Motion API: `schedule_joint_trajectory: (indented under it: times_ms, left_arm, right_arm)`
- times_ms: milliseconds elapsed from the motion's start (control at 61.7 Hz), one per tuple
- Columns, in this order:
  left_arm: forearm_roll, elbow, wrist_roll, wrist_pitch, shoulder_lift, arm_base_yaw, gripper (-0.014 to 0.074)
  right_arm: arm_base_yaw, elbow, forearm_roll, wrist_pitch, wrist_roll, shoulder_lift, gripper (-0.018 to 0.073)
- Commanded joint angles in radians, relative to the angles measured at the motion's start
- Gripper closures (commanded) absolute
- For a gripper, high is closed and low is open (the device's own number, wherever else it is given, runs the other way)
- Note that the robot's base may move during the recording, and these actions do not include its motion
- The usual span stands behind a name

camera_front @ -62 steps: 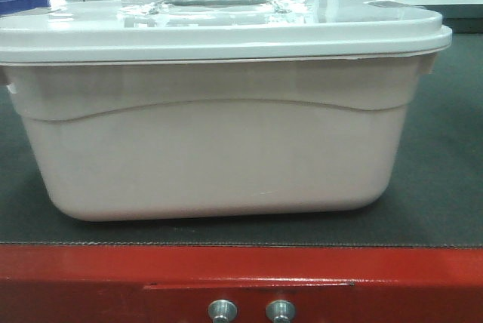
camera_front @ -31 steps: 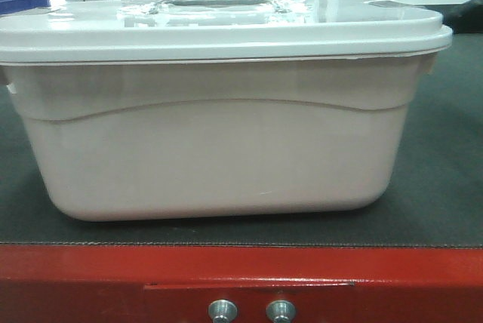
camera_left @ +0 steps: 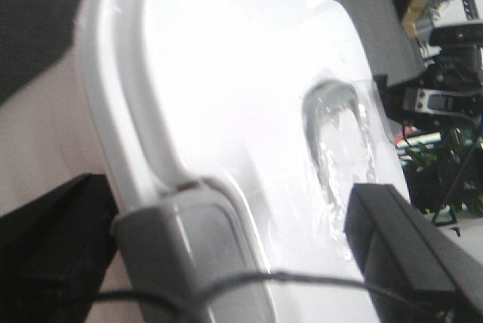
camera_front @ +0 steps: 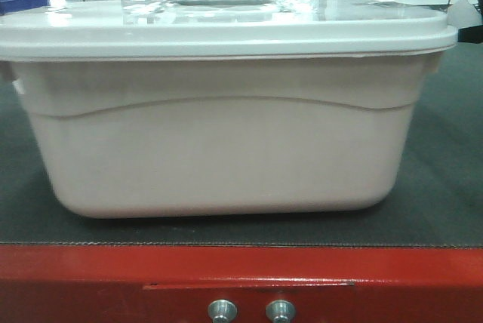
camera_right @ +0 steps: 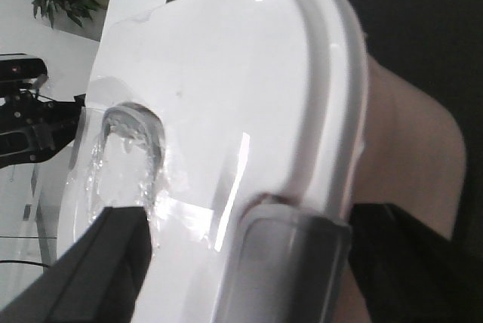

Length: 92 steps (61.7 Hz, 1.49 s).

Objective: Grab white bin and place on right shelf
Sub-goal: 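Close both grippers on the bin's lid rims at its ends, then lift the pink bin off the mat with both grippers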

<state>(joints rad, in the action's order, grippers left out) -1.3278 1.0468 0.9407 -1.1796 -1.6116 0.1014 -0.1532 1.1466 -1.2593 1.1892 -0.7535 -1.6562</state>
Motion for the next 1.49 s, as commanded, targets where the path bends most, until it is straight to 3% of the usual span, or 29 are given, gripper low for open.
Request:
schedule_joint_trajectory:
  times_ms: [0, 292, 519, 681, 941, 1281, 1476]
  left_arm:
    - [-0.098, 0.032, 0.004, -0.137, 0.035, -0.025, 0.0112]
    - [-0.170, 0.032, 0.002, -0.137, 0.035, -0.034, 0.0169]
    - [-0.264, 0.032, -0.022, -0.137, 0.037, -0.034, 0.0349]
    - [-0.309, 0.034, -0.039, -0.137, 0.037, -0.038, 0.0458]
    - [-0.345, 0.095, -0.049, -0.137, 0.043, -0.103, 0.0549]
    - [-0.358, 0.323, -0.078, -0.137, 0.043, -0.206, 0.0646]
    - [-0.372, 0.426, -0.106, -0.137, 0.043, -0.220, 0.0725]
  right_arm:
    - [-0.001, 0.031, -0.097, 0.145, -0.018, 0.037, -0.0064]
    - [-0.001, 0.031, -0.101, 0.145, -0.025, 0.037, -0.0045]
    - [-0.001, 0.031, -0.146, 0.145, -0.025, 0.055, 0.0204]
    - [-0.001, 0.031, -0.201, 0.145, -0.025, 0.084, 0.0316]
    - [-0.001, 0.031, -0.305, 0.145, -0.026, 0.153, 0.0323]
    - [-0.001, 0.033, -0.441, 0.145, -0.026, 0.245, 0.0323]
    - [-0.001, 0.033, -0.565, 0.145, -0.026, 0.282, 0.0326]
